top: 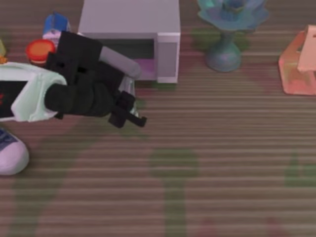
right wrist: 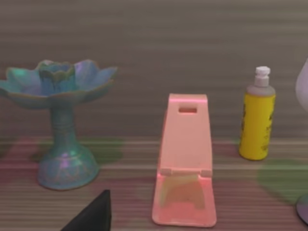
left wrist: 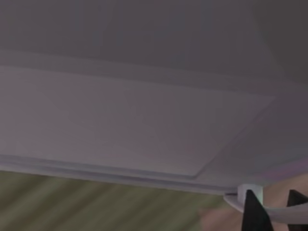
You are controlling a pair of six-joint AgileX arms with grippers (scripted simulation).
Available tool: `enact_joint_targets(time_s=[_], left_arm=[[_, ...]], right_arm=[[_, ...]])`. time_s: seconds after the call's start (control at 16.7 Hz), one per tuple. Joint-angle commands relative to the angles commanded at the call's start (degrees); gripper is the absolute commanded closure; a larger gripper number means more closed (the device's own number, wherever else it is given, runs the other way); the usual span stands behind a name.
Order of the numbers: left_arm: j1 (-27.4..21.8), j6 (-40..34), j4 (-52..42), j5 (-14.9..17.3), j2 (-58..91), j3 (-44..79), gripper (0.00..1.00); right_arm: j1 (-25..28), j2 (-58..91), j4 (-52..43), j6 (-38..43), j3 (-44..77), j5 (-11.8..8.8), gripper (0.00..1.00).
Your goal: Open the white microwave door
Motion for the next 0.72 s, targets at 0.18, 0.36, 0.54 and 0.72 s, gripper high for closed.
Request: enact_joint_targets(time_s=[0.18,0.36,0.54,0.72], left_arm=[[0.00,0.00,0.00,0.00,0.00,0.00,1.00],[0.00,0.00,0.00,0.00,0.00,0.00,1.00],[0.00,0.00,0.00,0.00,0.00,0.00,1.00],[-0.07,0.34,-0.26,0.87,-0.06,-0.23,1.00]], right_arm=[[0.00,0.00,0.00,0.00,0.00,0.00,0.00],[0.00,0.00,0.00,0.00,0.00,0.00,0.00],[0.00,0.00,0.00,0.00,0.00,0.00,0.00],[0.00,0.00,0.00,0.00,0.00,0.00,0.00]])
